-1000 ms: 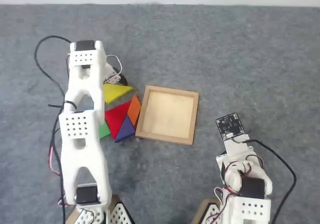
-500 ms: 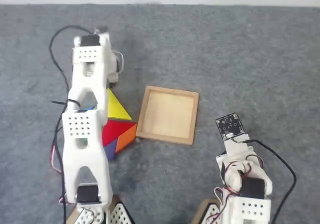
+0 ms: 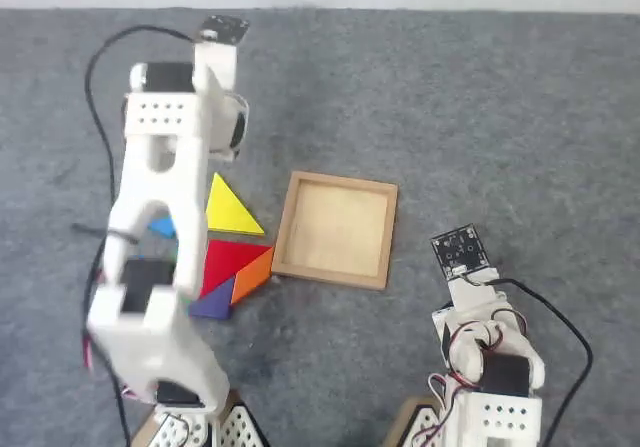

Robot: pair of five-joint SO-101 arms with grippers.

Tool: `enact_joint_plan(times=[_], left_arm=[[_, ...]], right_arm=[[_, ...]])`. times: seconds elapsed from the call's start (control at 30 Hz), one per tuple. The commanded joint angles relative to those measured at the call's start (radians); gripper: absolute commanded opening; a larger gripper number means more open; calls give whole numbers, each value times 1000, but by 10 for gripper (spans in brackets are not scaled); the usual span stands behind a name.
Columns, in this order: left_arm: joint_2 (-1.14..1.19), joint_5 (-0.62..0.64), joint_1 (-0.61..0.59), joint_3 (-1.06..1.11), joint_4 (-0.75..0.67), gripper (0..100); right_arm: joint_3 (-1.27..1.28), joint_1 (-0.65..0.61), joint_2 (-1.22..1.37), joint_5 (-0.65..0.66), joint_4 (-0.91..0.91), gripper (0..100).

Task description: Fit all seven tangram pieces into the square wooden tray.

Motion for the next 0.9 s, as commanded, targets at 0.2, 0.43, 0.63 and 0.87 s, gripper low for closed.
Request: enact_joint_plan(times=[0.2, 0.43, 0.63, 0.87], left_arm=[[-287, 49, 2, 708, -439, 152], [-218, 137, -54, 677, -431, 164], [-163, 219, -158, 667, -430, 265], [-100, 204, -100, 659, -439, 276]], right_arm=[[17, -4, -16, 8, 1, 8], [17, -2, -16, 8, 1, 8], [17, -2, -16, 8, 1, 8], [17, -2, -16, 8, 1, 8]])
